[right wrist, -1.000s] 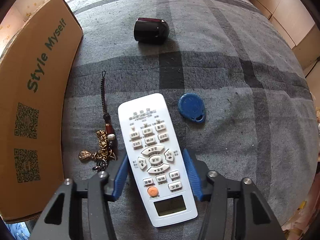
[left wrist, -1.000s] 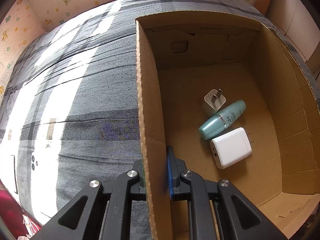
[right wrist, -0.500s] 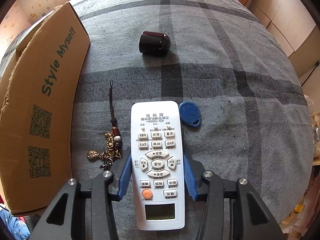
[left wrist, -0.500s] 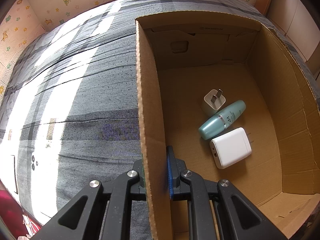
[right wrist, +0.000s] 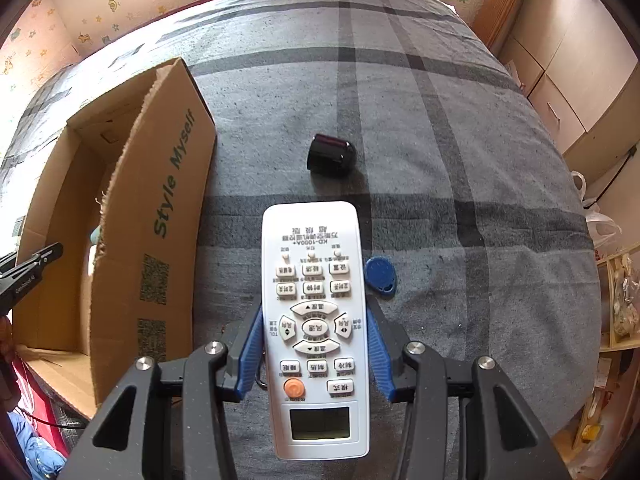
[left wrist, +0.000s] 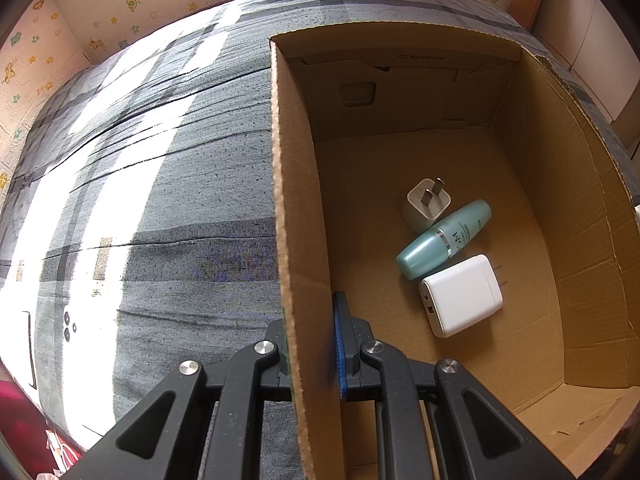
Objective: Organize rigid objects
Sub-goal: 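Carry the white remote with the right gripper into the box, then open the right gripper to release the remote in the box, then withdraw the right gripper from the box toward the blue key fob, then grasp the blue key fob with the right gripper, then carry the blue key fob with the right gripper over the box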
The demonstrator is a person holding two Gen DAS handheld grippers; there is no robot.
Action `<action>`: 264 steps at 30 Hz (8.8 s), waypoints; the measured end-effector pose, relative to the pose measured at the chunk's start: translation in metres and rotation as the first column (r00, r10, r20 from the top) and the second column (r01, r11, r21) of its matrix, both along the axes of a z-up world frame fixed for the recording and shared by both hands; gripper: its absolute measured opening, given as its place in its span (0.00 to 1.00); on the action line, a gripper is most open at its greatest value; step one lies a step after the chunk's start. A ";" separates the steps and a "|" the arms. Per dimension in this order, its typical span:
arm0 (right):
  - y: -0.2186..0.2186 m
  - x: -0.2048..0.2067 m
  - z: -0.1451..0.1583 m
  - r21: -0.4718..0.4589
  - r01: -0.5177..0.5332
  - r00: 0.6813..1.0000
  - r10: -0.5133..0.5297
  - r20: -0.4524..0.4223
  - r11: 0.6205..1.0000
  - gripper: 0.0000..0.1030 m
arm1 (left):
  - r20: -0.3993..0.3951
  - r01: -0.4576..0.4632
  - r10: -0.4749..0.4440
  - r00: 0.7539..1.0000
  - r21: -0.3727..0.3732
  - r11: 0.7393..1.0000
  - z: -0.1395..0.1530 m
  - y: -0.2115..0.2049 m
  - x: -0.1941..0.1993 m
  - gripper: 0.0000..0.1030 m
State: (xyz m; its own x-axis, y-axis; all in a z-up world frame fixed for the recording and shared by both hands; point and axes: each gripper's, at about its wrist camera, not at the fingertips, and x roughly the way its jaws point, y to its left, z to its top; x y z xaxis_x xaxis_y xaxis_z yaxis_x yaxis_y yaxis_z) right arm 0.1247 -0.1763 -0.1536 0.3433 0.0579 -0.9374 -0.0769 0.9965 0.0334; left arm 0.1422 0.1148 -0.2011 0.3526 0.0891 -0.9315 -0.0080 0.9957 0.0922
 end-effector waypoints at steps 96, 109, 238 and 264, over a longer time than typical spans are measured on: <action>0.213 0.115 0.001 0.037 -0.272 0.962 0.271 0.011 0.962 0.58 | -0.012 -0.002 0.002 1.000 0.006 1.000 -0.002 0.000 0.003 0.13; 0.176 0.098 0.053 0.058 -0.218 0.974 0.214 0.079 0.974 0.80 | -0.014 -0.001 0.002 1.000 0.014 1.000 -0.002 -0.001 0.004 0.13; 0.028 0.057 0.079 -0.044 -0.039 0.991 0.044 0.123 0.998 0.27 | -0.008 -0.007 0.007 1.000 0.011 1.000 -0.004 0.000 0.002 0.14; 0.170 0.074 0.057 0.002 -0.295 0.952 0.294 0.086 0.955 0.27 | -0.006 -0.009 0.009 1.000 0.004 1.000 -0.004 0.003 0.002 0.14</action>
